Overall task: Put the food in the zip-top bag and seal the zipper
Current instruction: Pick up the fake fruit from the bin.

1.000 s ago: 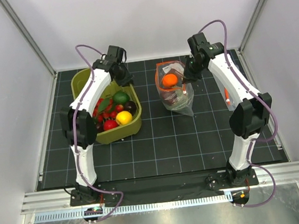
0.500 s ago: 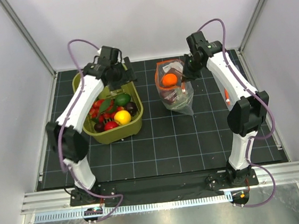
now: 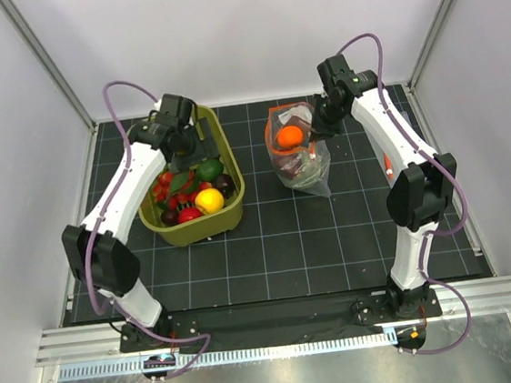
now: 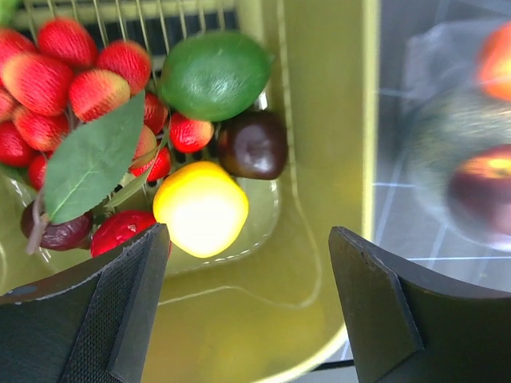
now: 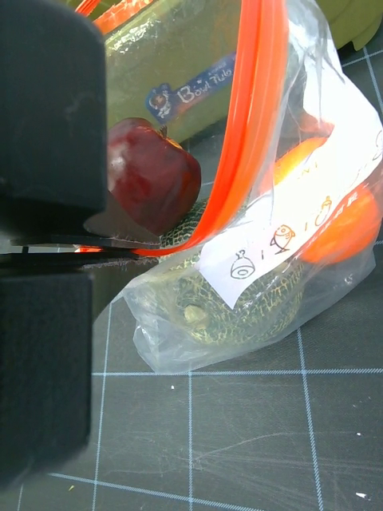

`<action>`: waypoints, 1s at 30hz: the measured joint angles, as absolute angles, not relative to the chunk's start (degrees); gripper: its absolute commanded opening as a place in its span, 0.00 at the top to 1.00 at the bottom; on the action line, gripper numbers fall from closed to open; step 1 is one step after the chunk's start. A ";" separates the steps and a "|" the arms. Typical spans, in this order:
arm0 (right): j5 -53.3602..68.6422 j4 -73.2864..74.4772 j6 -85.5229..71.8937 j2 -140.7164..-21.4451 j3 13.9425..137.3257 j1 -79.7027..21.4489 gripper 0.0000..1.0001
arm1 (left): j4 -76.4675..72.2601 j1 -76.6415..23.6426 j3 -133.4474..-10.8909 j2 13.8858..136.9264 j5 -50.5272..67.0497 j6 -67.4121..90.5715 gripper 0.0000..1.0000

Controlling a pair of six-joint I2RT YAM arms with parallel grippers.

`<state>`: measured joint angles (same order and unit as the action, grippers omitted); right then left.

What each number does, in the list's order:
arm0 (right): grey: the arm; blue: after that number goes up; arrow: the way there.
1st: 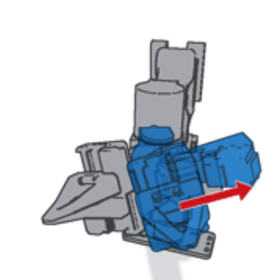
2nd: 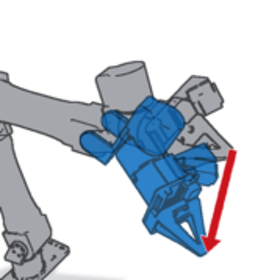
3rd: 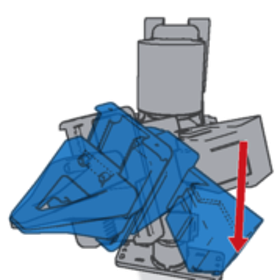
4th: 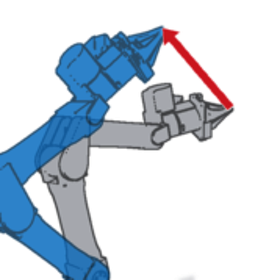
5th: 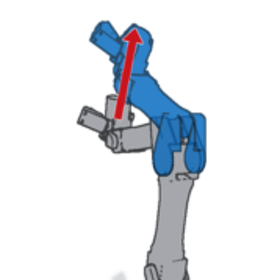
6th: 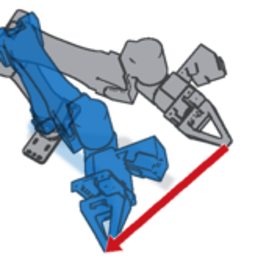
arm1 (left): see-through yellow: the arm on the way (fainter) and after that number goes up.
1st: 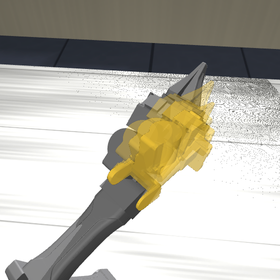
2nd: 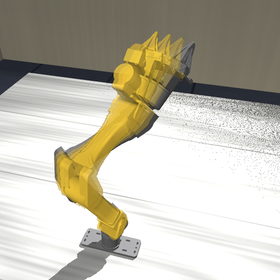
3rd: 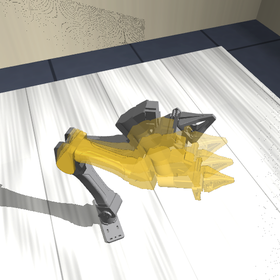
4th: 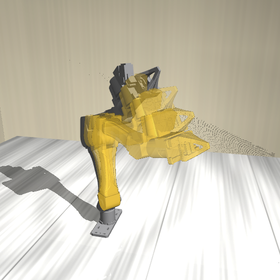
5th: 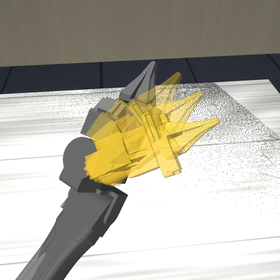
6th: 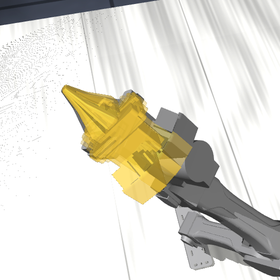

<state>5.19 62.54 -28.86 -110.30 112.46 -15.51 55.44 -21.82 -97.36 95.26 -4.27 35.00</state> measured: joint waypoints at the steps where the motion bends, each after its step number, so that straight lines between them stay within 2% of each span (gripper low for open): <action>1: 5.19 62.54 -28.86 -110.30 112.51 -15.51 0.99 | 55.48 -21.82 -96.95 96.36 -4.21 34.92 0.16; 17: 5.06 62.54 -28.86 -110.28 112.51 -15.51 0.99 | 51.33 -21.80 -90.96 105.93 3.60 33.98 0.18; 24: 5.08 62.54 -28.86 -110.28 112.51 -15.51 0.99 | 46.15 -22.31 -86.50 109.23 4.36 34.02 0.13; 30: 5.10 62.52 -28.86 -110.28 112.51 -15.51 0.99 | 41.69 -22.31 -84.82 111.09 3.22 34.11 0.13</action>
<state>5.10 62.52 -28.86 -110.28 112.51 -15.51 41.69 -22.31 -84.82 111.09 3.22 34.11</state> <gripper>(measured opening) 0.041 0.871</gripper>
